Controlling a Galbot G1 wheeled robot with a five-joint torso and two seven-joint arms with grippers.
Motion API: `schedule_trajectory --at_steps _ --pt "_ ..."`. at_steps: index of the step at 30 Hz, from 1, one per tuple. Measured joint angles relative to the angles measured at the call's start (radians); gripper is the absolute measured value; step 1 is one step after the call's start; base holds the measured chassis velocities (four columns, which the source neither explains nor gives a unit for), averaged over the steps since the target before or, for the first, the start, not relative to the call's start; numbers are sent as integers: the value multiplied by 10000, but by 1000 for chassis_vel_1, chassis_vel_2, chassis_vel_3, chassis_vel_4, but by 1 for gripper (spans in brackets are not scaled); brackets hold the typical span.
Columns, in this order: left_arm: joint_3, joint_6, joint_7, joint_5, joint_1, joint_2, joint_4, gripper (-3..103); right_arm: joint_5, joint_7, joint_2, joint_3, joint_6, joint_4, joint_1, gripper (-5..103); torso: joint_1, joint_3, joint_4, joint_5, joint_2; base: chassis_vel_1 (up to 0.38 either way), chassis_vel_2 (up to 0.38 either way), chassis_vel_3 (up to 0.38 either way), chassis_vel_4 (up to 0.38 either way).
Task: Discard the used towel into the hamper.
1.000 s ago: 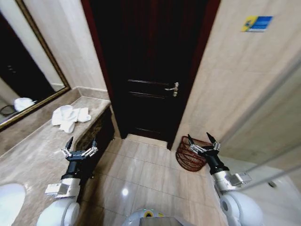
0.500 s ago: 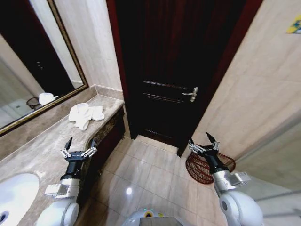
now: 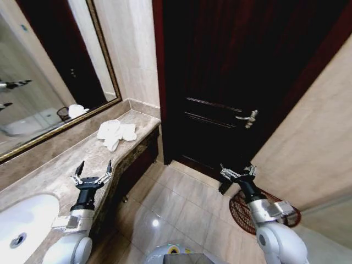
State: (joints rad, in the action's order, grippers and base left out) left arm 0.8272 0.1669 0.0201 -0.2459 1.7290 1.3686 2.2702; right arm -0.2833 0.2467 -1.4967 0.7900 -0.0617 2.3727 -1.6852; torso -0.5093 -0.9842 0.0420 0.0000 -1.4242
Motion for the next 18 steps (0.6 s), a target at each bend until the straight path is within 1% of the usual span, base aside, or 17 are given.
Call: schedule_trajectory --at_steps 4,6,8,10,16,18 --pt "6 -36 6 -15 31 -8 5 100 5 17 -15 -7 0 -10 12 100 0 0 0 0 0 -16 124 129 -2" --pt "5 -387 -6 -160 109 -23 168 100 8 26 -17 -12 0 -11 20 100 0 0 0 0 0 -11 135 119 -6" --pt "-2 -499 -41 -221 128 -30 218 100 8 28 -18 -12 0 -12 23 100 0 0 1 1 0 -14 136 121 -19" --pt "-39 -869 -139 -347 148 -43 307 100 8 35 -18 -13 0 -12 28 100 0 0 2 0 0 -21 136 138 -30" --pt "-58 -1156 -127 -355 140 -77 308 100 7 49 -3 1 -1 -14 47 100 0 0 -2 0 0 -55 99 105 -55" --pt "-57 -1175 -119 -355 141 -79 308 100 7 54 -3 1 -2 -14 56 100 0 0 -2 1 0 -71 62 82 -60"
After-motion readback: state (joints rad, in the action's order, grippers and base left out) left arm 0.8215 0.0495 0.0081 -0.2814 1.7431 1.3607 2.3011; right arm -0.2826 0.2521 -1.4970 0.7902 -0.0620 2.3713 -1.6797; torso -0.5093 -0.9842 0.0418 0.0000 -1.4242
